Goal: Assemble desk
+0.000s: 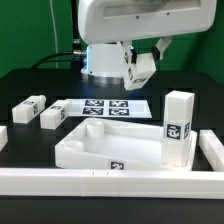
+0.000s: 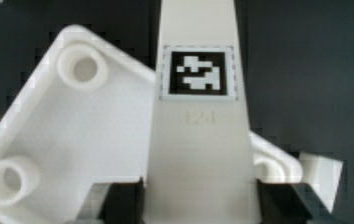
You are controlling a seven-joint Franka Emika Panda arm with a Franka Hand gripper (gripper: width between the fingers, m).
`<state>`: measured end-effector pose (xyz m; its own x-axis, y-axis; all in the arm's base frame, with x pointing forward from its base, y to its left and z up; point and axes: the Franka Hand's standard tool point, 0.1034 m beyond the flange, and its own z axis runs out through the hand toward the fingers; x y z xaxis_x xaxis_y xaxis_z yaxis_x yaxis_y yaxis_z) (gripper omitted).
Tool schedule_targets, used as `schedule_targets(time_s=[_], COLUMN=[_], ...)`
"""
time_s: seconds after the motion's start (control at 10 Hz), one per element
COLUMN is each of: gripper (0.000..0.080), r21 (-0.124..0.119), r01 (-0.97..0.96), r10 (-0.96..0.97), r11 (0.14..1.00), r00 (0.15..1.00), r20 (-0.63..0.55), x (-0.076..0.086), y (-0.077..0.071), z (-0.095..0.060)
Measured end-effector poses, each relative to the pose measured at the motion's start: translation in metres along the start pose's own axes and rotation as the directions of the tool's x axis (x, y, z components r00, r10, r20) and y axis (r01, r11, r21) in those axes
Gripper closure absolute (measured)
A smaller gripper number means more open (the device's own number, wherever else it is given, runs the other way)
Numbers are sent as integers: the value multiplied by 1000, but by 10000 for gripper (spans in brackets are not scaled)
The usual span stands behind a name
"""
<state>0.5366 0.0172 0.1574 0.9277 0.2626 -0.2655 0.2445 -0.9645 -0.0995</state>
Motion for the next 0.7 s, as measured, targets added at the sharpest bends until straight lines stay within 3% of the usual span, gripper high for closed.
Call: schedule_targets(time_s=[0.3, 0.4, 0.7], gripper=[509, 509, 509], r21=[-16, -36, -67], r01=[5, 1, -22], r10=[-7, -9, -7], r11=[1000, 999, 998], r00=[988, 977, 916], r20=[-155, -215, -400], x=[11, 21, 24], y=[20, 23, 31], z=[-24, -32, -31])
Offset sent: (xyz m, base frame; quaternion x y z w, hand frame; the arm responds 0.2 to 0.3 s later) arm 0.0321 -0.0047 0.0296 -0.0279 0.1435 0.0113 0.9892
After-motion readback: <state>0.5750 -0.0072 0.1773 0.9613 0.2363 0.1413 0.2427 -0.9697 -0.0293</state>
